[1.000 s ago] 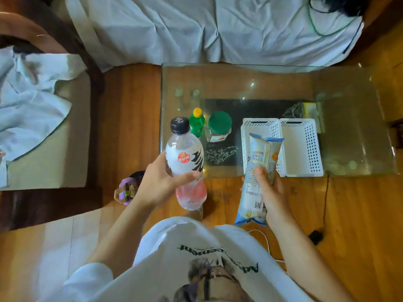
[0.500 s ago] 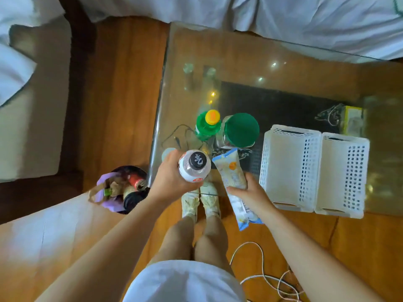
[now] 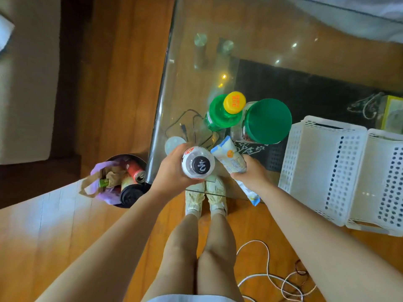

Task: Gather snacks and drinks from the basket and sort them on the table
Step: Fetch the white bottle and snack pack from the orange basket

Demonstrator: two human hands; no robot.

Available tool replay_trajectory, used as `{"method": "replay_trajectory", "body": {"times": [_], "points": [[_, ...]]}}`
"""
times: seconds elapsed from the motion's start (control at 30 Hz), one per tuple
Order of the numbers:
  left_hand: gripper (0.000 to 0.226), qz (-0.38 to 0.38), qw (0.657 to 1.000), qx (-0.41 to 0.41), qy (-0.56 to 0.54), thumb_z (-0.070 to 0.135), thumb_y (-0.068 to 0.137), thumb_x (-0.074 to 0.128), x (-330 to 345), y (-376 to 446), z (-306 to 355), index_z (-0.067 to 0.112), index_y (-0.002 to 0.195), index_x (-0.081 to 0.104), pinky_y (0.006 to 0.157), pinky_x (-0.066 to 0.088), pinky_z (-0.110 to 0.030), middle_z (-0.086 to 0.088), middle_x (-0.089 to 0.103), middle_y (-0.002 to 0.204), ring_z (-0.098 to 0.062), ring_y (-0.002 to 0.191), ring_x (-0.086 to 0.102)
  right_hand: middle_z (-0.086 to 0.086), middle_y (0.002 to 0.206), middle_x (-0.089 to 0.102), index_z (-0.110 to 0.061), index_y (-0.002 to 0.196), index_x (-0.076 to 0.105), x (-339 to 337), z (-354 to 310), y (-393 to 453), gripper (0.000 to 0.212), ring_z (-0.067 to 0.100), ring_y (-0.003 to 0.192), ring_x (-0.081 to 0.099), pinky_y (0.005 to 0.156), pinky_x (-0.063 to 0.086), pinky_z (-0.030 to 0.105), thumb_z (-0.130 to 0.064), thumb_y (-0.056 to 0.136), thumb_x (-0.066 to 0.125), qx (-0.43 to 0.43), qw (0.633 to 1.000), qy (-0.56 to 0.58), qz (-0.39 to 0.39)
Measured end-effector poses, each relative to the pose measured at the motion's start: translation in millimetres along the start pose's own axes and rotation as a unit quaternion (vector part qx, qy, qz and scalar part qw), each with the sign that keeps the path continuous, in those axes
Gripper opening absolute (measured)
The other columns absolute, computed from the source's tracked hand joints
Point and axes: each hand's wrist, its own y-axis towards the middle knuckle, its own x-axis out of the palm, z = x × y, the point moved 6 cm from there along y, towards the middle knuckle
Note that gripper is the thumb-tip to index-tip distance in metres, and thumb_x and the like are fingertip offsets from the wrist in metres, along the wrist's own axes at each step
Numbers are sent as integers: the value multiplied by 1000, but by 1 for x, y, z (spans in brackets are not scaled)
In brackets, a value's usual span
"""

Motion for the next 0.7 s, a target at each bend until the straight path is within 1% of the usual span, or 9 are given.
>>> {"method": "replay_trajectory", "body": {"times": [0.17, 0.27, 0.33, 0.4, 0.43, 0.5, 0.57, 0.63, 0.7], "points": [[65, 4, 1000, -9, -28, 21, 57, 87, 3, -2, -5, 26, 113, 56, 79, 48, -21, 10, 65, 106, -10, 98, 62, 11, 120, 59, -11, 118, 52, 4, 1, 8, 44, 28, 106, 56, 78, 40, 28, -17, 78, 69, -2, 999, -35, -10], [66, 16, 999, -17, -47, 19, 57, 87, 2, -6, -7, 32, 113, 54, 80, 49, -22, 12, 64, 107, -8, 99, 62, 11, 120, 59, -11, 118, 52, 5, 2, 11, 44, 28, 107, 56, 77, 40, 27, -17, 78, 69, -1, 999, -50, -14], [68, 22, 998, -24, -50, 19, 57, 87, 2, -9, -8, 31, 114, 54, 82, 50, -24, 11, 64, 109, -9, 101, 62, 11, 121, 58, -11, 119, 51, 6, 3, 12, 44, 28, 107, 56, 77, 40, 27, -17, 78, 69, -2, 998, -59, -16], [67, 18, 998, -35, -56, 18, 57, 87, 3, -8, -8, 26, 115, 55, 84, 51, -32, 5, 64, 111, -15, 103, 61, 10, 122, 57, -13, 122, 50, 5, 3, 12, 46, 29, 110, 55, 80, 44, 30, -18, 79, 68, -6, 997, -76, -14], [66, 11, 998, -39, -56, 16, 57, 87, 4, -7, -8, 21, 115, 56, 85, 52, -37, 0, 63, 111, -21, 104, 61, 10, 124, 57, -14, 124, 49, 5, 3, 12, 47, 29, 112, 54, 85, 46, 33, -18, 80, 67, -10, 996, -86, -12], [62, -4, 998, -42, -44, 14, 56, 85, 6, -5, -5, 10, 112, 58, 85, 51, -48, -12, 62, 110, -33, 104, 59, 10, 130, 54, -15, 131, 44, 4, 3, 12, 52, 30, 117, 50, 94, 45, 40, -18, 83, 63, -14, 994, -106, -11], [66, -6, 997, -61, -42, 12, 56, 82, 6, -6, -4, 3, 115, 55, 88, 50, -53, -20, 59, 114, -40, 108, 56, 12, 137, 46, -17, 140, 34, 2, 4, 8, 61, 32, 123, 45, 101, 42, 44, -17, 85, 60, -8, 994, -111, -14], [75, -10, 994, -90, -61, 10, 56, 80, 7, -11, -6, 4, 124, 49, 94, 45, -57, -20, 56, 121, -40, 115, 52, 12, 143, 37, -20, 146, 25, -2, 5, 0, 69, 32, 128, 41, 103, 39, 44, -19, 87, 60, -2, 993, -115, -17], [81, -13, 990, -116, -74, 4, 59, 80, 8, -22, -8, 10, 131, 45, 100, 43, -54, -14, 54, 128, -33, 122, 49, 11, 143, 36, -22, 146, 24, -10, 6, -11, 69, 32, 127, 42, 102, 41, 43, -20, 87, 60, -3, 993, -119, -19]]}}
